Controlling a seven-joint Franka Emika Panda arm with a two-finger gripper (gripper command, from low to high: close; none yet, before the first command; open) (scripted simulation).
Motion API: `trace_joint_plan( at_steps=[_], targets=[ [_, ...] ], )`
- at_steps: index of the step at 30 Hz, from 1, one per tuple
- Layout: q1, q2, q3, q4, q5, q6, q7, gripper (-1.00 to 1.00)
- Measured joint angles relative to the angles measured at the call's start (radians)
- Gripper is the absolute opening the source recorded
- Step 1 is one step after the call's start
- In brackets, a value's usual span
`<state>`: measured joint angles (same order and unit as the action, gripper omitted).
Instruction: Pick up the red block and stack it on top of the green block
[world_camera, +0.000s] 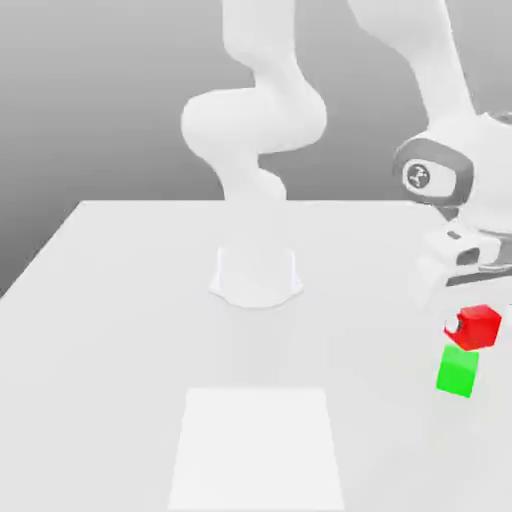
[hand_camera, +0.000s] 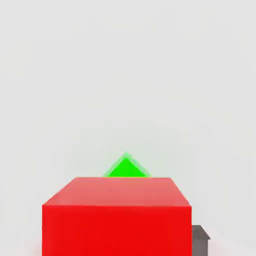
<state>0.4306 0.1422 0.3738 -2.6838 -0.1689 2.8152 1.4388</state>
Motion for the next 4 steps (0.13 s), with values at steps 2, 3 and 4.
trace_joint_plan(
  at_steps=[2, 3, 4],
  targets=[
    [0.011, 0.022, -0.015, 0.001, -0.024, 0.019, 0.017, 1.00],
    [0.011, 0.022, -0.015, 0.001, -0.024, 0.019, 0.017, 1.00],
    [0.011, 0.022, -0.015, 0.001, -0.024, 0.019, 0.017, 1.00]
  ],
)
